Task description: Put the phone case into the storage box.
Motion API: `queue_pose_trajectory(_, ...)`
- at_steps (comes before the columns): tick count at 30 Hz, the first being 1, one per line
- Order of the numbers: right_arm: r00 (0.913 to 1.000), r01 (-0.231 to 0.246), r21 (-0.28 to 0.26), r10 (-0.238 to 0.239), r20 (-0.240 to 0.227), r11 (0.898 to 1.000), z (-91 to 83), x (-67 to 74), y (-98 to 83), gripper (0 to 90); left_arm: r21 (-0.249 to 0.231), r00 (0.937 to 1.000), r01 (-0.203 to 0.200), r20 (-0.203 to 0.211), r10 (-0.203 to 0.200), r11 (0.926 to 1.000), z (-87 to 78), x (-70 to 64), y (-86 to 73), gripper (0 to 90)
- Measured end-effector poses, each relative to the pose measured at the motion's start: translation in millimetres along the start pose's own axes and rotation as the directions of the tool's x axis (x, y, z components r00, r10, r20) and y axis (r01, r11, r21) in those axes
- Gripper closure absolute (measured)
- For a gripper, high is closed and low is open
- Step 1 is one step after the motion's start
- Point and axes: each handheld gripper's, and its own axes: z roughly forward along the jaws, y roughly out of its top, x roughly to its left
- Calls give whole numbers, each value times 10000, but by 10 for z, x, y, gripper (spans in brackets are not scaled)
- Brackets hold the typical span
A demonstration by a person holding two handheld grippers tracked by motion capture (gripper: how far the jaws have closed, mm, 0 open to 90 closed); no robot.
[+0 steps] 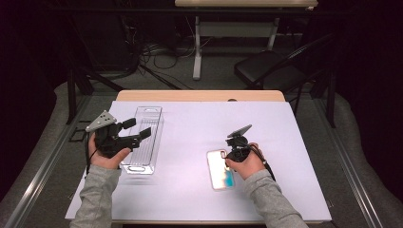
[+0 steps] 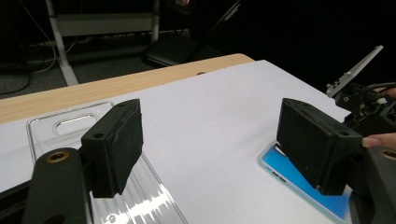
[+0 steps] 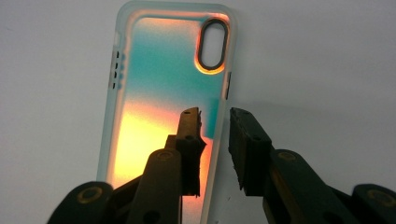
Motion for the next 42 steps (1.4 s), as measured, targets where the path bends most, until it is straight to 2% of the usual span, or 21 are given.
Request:
queue_pose_trajectory(2,9999,-100,40,100,8,9999,13,-4,-5,748,-12,10000,17,6,-17,10000,-3,2,-1,229)
queue_pose_trajectory(4,9991,-321,-351,311,-290,9989,56,-13,-20,753,-30,10000,18,1,-18,10000,-4,3,0,229)
queue_pose_trajectory(8,9996,-271,217,272,-52,9994,45,-35,-7,767,-39,10000,12,12,-12,10000,-4,4,0,229)
queue_pose_trajectory(13,9987,-486,184,489,-167,9986,64,-49,-16,775,-5,10000,3,-6,-3,10000,1,2,-2,229)
queue_pose_trajectory(42,9965,-693,324,707,-437,9971,107,-86,-17,847,6,10000,39,-27,-39,10000,10,23,-16,229)
